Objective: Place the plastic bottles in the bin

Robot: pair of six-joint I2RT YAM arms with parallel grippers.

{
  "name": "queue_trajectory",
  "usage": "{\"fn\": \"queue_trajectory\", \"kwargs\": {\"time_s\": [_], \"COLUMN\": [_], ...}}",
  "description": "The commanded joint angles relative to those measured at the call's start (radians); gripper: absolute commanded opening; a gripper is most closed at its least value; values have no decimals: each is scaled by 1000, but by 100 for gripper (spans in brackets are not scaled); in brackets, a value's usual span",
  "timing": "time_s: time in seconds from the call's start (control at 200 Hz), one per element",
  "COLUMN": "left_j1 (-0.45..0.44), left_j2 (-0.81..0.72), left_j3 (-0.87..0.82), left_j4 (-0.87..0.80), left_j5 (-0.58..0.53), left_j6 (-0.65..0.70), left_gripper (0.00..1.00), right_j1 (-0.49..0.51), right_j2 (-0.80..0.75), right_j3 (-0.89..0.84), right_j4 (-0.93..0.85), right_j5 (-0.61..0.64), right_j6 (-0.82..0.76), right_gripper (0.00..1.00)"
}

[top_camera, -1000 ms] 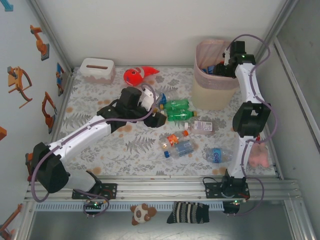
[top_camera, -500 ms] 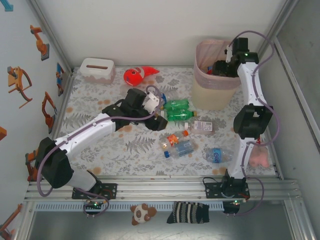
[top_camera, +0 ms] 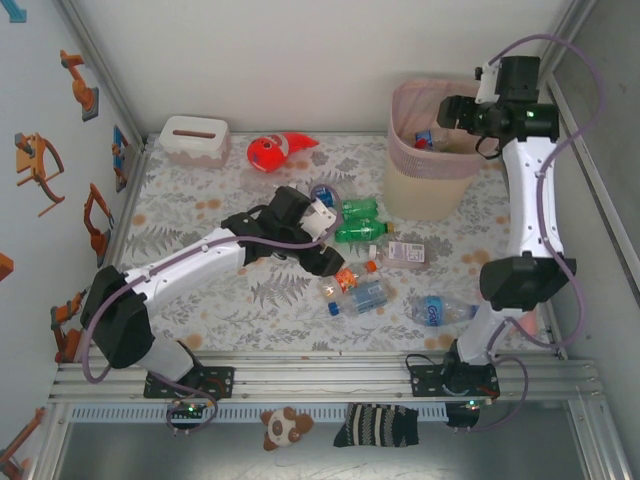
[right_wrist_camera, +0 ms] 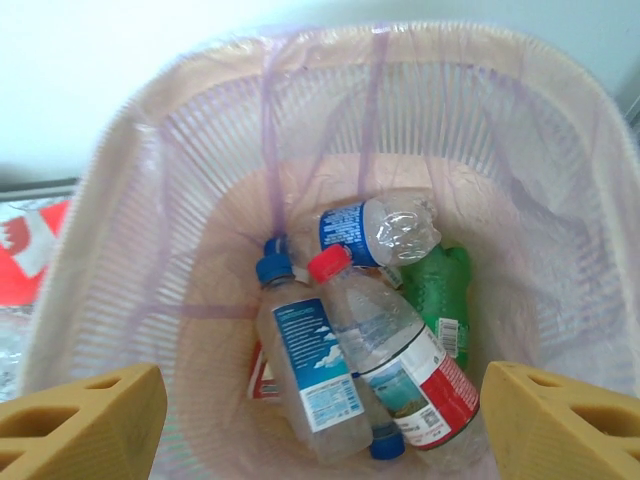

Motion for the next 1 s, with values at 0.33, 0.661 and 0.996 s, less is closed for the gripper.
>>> {"fn": "queue_trajectory", "kwargs": {"time_s": [0.33, 0.661, 0.996], "left_j1": [-128, -137, -118], "left_j2": [147, 271, 384], "left_j3": [78, 82, 105], "left_j4": [-173, -181, -158], "left_j5": [-182, -222, -229], "left_j6": [73, 114, 130], "left_gripper": [74, 76, 73], "right_j1": [-1, 0, 2], "right_j2": [-325, -399, -411], "right_j3": [-347, -464, -473], "right_j4": [89, 86, 79], "right_j5": [-63, -86, -90], "right_j6": [74, 80, 78], "right_gripper": [81, 80, 79]}}
